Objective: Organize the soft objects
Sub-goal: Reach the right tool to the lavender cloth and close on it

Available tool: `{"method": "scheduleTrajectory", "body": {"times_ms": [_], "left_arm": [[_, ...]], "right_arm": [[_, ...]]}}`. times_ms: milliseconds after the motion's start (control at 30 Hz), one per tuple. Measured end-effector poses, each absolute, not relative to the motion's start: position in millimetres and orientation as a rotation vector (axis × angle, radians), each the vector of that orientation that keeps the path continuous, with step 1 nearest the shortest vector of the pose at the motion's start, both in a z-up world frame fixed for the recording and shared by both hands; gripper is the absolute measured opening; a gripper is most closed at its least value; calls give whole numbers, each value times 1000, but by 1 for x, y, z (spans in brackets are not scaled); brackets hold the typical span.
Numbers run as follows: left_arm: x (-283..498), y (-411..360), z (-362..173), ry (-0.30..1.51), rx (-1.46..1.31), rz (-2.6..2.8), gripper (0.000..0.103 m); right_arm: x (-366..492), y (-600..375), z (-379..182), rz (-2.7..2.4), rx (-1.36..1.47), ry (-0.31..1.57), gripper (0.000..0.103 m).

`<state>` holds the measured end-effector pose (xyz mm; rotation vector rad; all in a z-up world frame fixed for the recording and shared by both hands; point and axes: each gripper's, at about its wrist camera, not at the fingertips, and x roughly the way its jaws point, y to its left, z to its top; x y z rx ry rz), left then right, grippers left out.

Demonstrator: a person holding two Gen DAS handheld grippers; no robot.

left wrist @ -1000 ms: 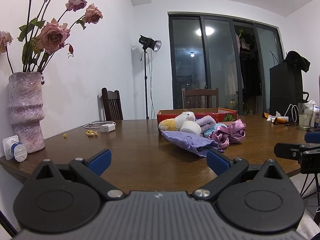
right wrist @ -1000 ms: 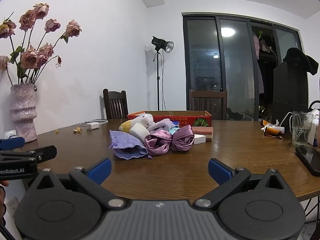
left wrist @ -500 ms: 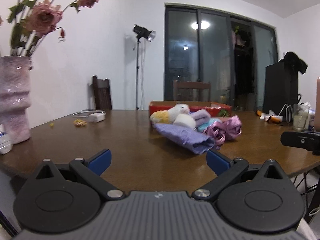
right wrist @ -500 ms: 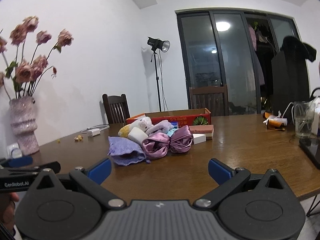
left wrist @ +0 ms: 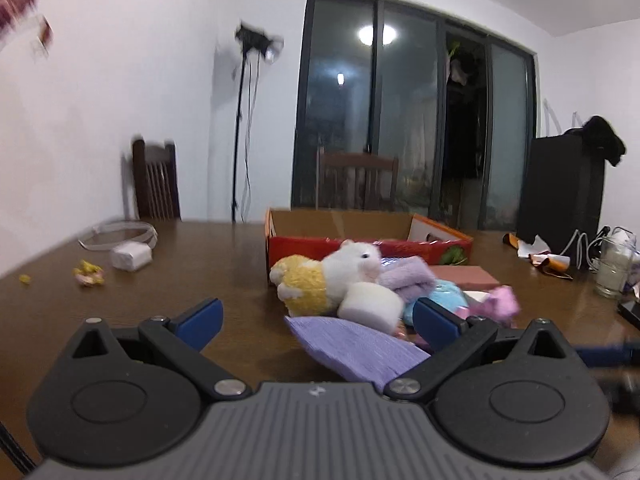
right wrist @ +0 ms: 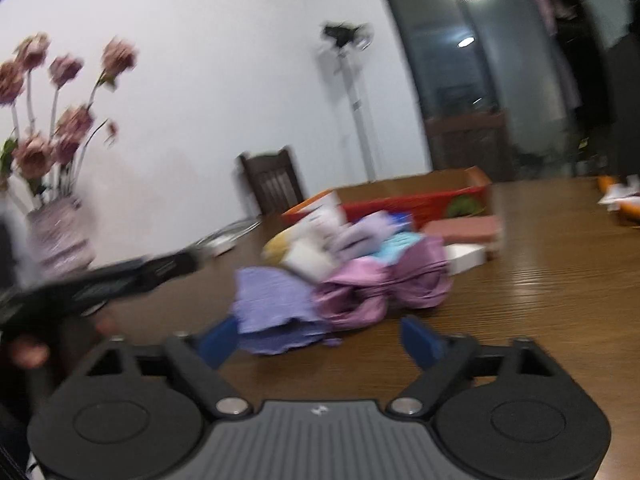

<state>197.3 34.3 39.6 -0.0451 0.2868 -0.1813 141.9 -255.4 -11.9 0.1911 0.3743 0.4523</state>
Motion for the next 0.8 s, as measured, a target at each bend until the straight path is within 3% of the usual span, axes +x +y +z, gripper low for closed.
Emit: {"method": "scheduleTrajectory", "body": {"times_ms": [100, 200, 233, 267, 300, 333, 367, 433, 500, 633, 733, 800], "left_arm": [[245, 46, 42, 363, -102, -228, 103], [284, 56, 36, 462, -173, -216, 94], [294, 57, 33, 494, -179, -242, 85], [298, 58, 30, 512, -184, -278, 66], [302, 59, 25, 539, -185, -316, 54], [303, 58, 22, 574, -183, -345, 31], [304, 58, 18, 607, -179, -364, 20], [295, 57, 9, 679, -175, -356, 11], [268, 53, 0, 708, -170, -359, 11], [211, 43, 3, 685, -179, -427, 14], [196, 45, 10, 645, -227, -464, 37], [197, 46, 13, 615, -213, -458, 49]], "right_arm": [[160, -227, -7, 527, 178, 389, 69], [185, -203, 2, 560, 155, 400, 56], [197, -195, 1, 566, 136, 424, 46], [206, -190, 0, 576, 126, 455, 37], [215, -185, -3, 583, 123, 487, 36], [222, -182, -6, 585, 125, 517, 35], [227, -180, -8, 589, 120, 537, 33], [232, -180, -13, 587, 82, 565, 27], [228, -186, -13, 595, 41, 583, 25], [214, -225, -11, 649, 108, 662, 36], [208, -245, -3, 609, 234, 631, 51], [207, -249, -1, 553, 264, 581, 52]]}}
